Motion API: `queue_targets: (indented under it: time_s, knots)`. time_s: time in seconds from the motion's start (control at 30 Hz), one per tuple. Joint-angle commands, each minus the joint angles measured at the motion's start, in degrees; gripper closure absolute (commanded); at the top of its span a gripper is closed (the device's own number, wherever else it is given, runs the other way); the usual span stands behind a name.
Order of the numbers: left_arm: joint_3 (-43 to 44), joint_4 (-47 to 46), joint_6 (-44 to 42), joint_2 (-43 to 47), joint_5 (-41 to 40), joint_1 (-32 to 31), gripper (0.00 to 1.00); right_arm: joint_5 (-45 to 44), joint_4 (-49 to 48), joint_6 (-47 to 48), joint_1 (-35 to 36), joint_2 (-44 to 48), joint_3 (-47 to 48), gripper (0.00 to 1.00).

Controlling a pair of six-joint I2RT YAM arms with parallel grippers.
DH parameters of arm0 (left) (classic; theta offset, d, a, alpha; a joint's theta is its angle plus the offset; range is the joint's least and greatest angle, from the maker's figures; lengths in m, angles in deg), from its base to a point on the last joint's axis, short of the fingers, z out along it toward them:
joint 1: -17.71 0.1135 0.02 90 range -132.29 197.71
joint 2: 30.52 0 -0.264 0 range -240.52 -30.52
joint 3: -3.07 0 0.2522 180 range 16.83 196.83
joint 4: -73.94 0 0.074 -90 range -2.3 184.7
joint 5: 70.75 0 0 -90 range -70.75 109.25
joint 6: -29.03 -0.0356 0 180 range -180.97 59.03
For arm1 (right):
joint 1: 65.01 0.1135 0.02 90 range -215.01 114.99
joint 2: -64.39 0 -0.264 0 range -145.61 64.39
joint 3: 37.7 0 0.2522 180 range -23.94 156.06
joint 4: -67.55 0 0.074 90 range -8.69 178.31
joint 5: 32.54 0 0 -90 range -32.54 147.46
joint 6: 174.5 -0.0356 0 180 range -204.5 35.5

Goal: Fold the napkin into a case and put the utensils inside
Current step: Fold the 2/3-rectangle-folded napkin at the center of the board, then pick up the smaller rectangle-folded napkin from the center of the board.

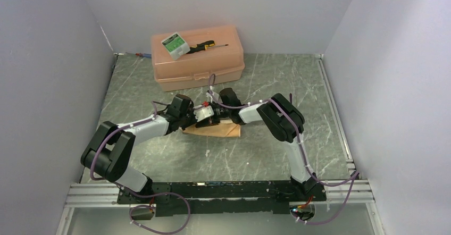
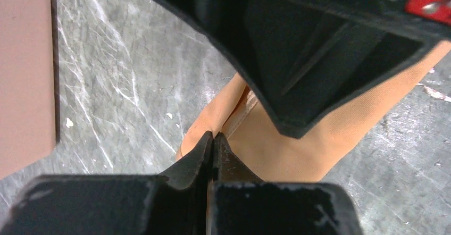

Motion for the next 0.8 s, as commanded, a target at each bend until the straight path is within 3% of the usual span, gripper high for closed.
queue_targets:
  time_s: [0.0,0.27,0.57,0.67,0.77]
  knots:
    - [0.71,-0.71,-0.3,0.38,0.62,0.08,0.97,-1.39,-0.75,-0.62,0.29,-4.12,1.24,1.0]
    - [3.14,4.63,1.89,1.74,5.68,0.11,0.97,-2.82,-0.37,0.34,0.22,-6.38,0.91,1.0]
    - [3.48,12.55,-2.74,2.77,13.32,0.07,0.97,-3.55,-1.24,0.47,0.19,-6.8,-0.26,1.0]
    - [3.01,11.98,-3.59,3.06,11.68,0.12,0.97,-4.04,-0.5,1.7,0.29,-6.88,-0.78,1.0]
    - [3.0,6.85,-4.32,3.43,5.05,0.1,0.97,-3.85,-0.77,1.85,0.31,-7.25,-1.48,1.0]
